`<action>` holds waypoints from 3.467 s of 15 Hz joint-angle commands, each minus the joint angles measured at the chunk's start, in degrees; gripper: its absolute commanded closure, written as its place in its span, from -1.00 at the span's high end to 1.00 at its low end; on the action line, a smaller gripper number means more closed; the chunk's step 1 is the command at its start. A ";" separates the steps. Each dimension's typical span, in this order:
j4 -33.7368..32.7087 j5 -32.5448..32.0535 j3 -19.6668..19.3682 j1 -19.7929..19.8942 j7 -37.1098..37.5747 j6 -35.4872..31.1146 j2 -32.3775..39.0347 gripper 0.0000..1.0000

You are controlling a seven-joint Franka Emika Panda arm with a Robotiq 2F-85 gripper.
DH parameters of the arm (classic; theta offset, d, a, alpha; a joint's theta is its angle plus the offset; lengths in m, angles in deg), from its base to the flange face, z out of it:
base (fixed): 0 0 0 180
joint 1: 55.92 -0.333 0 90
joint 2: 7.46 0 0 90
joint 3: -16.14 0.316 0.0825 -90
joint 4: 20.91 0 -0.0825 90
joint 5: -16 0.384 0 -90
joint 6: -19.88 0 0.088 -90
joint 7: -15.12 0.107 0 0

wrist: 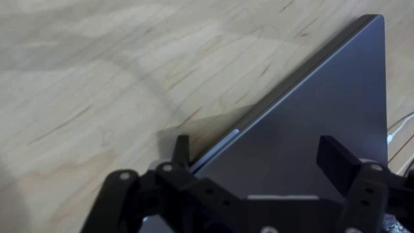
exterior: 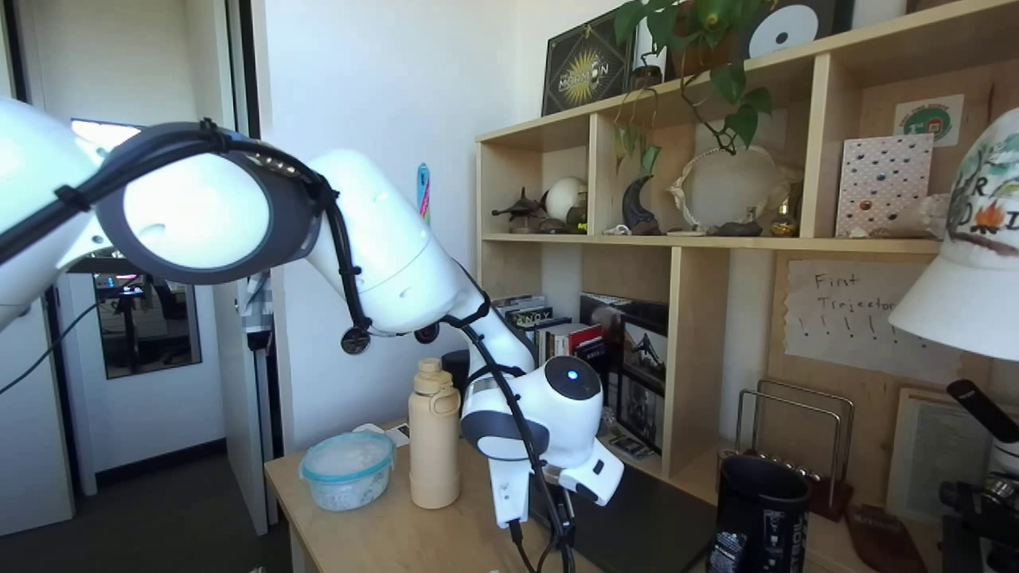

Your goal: Open the MacBook that is on the table.

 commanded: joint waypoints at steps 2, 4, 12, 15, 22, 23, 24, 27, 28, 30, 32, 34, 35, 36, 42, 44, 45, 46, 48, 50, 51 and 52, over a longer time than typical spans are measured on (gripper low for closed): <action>-1.80 -0.54 1.86 0.99 -1.09 -0.07 -0.08 1.00; -1.67 -0.67 2.18 1.20 -1.29 -0.21 -0.41 1.00; -0.85 0.33 4.71 2.32 -4.83 -1.75 -2.62 1.00; -0.25 0.58 5.13 2.65 -5.69 -2.19 -3.48 1.00; 1.07 1.04 5.94 2.90 -7.53 -2.81 -6.55 1.00; 1.27 1.11 6.07 2.89 -7.86 -2.95 -7.05 1.00; 1.48 1.17 6.20 2.87 -8.32 -3.04 -7.64 1.00; 2.06 1.05 6.23 2.44 -9.59 -3.29 -9.53 1.00; 2.16 0.98 6.25 2.31 -10.14 -3.37 -10.17 1.00; 2.05 0.88 6.25 2.06 -11.16 -3.45 -11.41 1.00; 1.54 0.71 6.36 1.82 -12.15 -3.86 -12.33 1.00; 0.73 0.28 6.63 1.47 -13.15 -4.66 -12.88 1.00; 0.14 -0.38 6.65 1.02 -13.65 -5.25 -12.89 1.00; -0.45 -0.93 6.68 0.61 -13.98 -5.79 -12.78 1.00; -3.62 -5.68 6.14 -1.54 -14.68 -6.98 -11.60 1.00; -4.62 -8.40 6.90 -1.08 -13.87 -7.06 -11.28 1.00; -5.17 -9.64 6.98 -1.05 -13.72 -7.08 -11.13 1.00; -5.69 -10.54 7.19 -0.93 -13.63 -7.06 -10.95 1.00; -6.76 -12.49 7.53 -0.92 -13.40 -7.32 -10.64 1.00; -8.38 -14.69 7.72 -1.29 -13.20 -7.68 -10.10 1.00; -9.17 -15.66 7.78 -1.52 -13.15 -7.66 -9.71 1.00; -9.75 -16.58 7.88 -1.67 -13.06 -7.49 -9.44 1.00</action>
